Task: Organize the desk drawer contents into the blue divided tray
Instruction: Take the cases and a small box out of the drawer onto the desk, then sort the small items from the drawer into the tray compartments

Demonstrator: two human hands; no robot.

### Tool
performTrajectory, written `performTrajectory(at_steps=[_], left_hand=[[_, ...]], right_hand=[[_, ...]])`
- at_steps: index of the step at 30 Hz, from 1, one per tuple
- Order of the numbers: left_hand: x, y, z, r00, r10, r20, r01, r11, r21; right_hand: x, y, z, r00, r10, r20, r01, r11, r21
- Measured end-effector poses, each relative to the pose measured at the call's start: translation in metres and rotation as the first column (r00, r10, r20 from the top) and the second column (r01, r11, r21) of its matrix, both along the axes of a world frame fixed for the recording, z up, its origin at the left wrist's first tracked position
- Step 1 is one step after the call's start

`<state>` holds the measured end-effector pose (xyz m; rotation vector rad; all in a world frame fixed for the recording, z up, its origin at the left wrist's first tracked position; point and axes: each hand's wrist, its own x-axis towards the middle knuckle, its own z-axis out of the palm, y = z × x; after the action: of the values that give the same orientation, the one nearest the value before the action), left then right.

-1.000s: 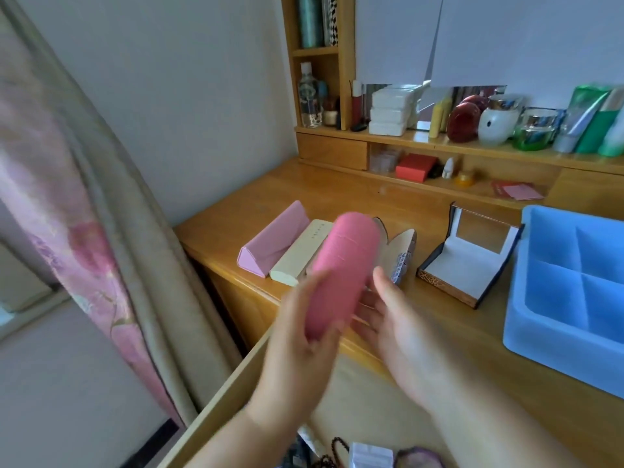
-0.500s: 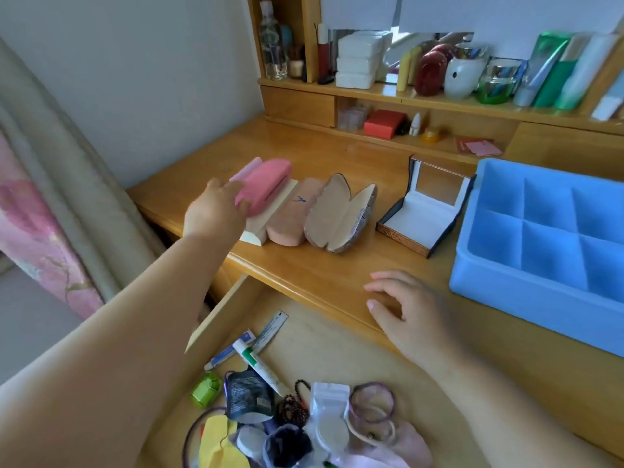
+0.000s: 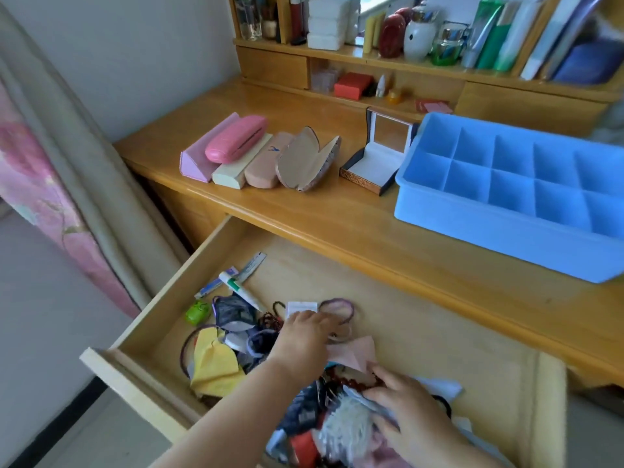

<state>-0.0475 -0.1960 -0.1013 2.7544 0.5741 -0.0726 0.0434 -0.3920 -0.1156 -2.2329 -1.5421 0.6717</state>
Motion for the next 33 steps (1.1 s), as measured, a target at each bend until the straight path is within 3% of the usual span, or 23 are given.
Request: performTrajectory(at_steps=[2, 4, 6, 8, 10, 12, 14, 16, 17, 20, 21, 22, 24, 26, 28, 30, 33], left_hand=[[0.008, -0.007, 0.0, 0.984, 0.004, -0.178, 0.028, 0.984, 0.177], [0.012, -0.012, 0.001, 0.963, 0.032, -0.267, 0.037, 0.968, 0.25], [0.011, -0.018, 0.005, 0.944, 0.04, -0.328, 0.06, 0.955, 0.291], [0.006, -0.026, 0.013, 0.96, 0.051, -0.275, 0.026, 0.963, 0.268], [0.0, -0.036, 0.024, 0.991, 0.125, -0.049, -0.124, 0.992, 0.032], [-0.003, -0.049, 0.038, 0.975, 0.203, 0.093, -0.163, 0.931, -0.328], [-0.002, -0.064, 0.055, 0.969, 0.228, 0.099, -0.122, 0.781, -0.612], [0.0, -0.076, 0.066, 0.965, 0.247, 0.088, -0.082, 0.602, -0.794], [0.001, -0.08, 0.07, 0.956, 0.279, 0.09, -0.07, 0.514, -0.855], [0.005, -0.085, 0.069, 0.883, 0.466, 0.06, -0.031, 0.184, -0.982], [0.005, -0.084, 0.065, 0.841, 0.54, 0.034, -0.054, 0.148, -0.988], [0.005, -0.083, 0.059, 0.796, 0.604, 0.032, -0.097, 0.18, -0.979], [0.0, -0.081, 0.047, 0.742, 0.667, 0.067, -0.205, 0.321, -0.925], [-0.009, -0.081, 0.036, 0.734, 0.673, 0.097, -0.273, 0.422, -0.864], [-0.018, -0.084, 0.026, 0.738, 0.665, 0.116, -0.319, 0.495, -0.808], [-0.023, -0.087, 0.022, 0.738, 0.659, 0.148, -0.332, 0.545, -0.77], [-0.028, -0.09, 0.02, 0.769, 0.616, 0.169, -0.299, 0.581, -0.757]], right_hand=[[-0.001, -0.014, 0.002, 0.997, 0.044, 0.058, -0.04, 0.996, -0.079], [0.001, -0.028, 0.002, 0.992, 0.053, 0.11, -0.043, 0.995, -0.09], [0.001, -0.04, 0.007, 0.985, 0.065, 0.161, -0.049, 0.994, -0.102], [0.0, -0.048, 0.007, 0.972, 0.037, 0.231, -0.043, 0.999, 0.022], [-0.002, -0.055, 0.007, 0.989, -0.098, 0.109, 0.076, 0.979, 0.191], [-0.003, -0.051, 0.021, 0.952, -0.268, -0.146, 0.298, 0.919, 0.259], [-0.003, -0.041, 0.043, 0.783, -0.347, -0.516, 0.481, 0.864, 0.149], [0.006, -0.029, 0.062, 0.564, -0.321, -0.761, 0.564, 0.823, 0.071], [0.011, -0.025, 0.072, 0.516, -0.308, -0.799, 0.588, 0.806, 0.068], [0.027, -0.025, 0.099, 0.494, -0.339, -0.801, 0.641, 0.764, 0.071], [0.038, -0.027, 0.11, 0.458, -0.343, -0.82, 0.678, 0.732, 0.073], [0.051, -0.029, 0.123, 0.4, -0.329, -0.855, 0.726, 0.683, 0.077], [0.085, -0.036, 0.153, 0.346, -0.225, -0.911, 0.824, 0.537, 0.18], [0.126, -0.046, 0.179, 0.505, -0.297, -0.81, 0.846, 0.353, 0.398], [0.166, -0.055, 0.193, 0.621, -0.582, -0.525, 0.751, 0.251, 0.611], [0.197, -0.061, 0.193, 0.581, -0.781, -0.23, 0.677, 0.306, 0.669], [0.222, -0.059, 0.179, 0.498, -0.81, 0.311, 0.713, 0.586, 0.385]])
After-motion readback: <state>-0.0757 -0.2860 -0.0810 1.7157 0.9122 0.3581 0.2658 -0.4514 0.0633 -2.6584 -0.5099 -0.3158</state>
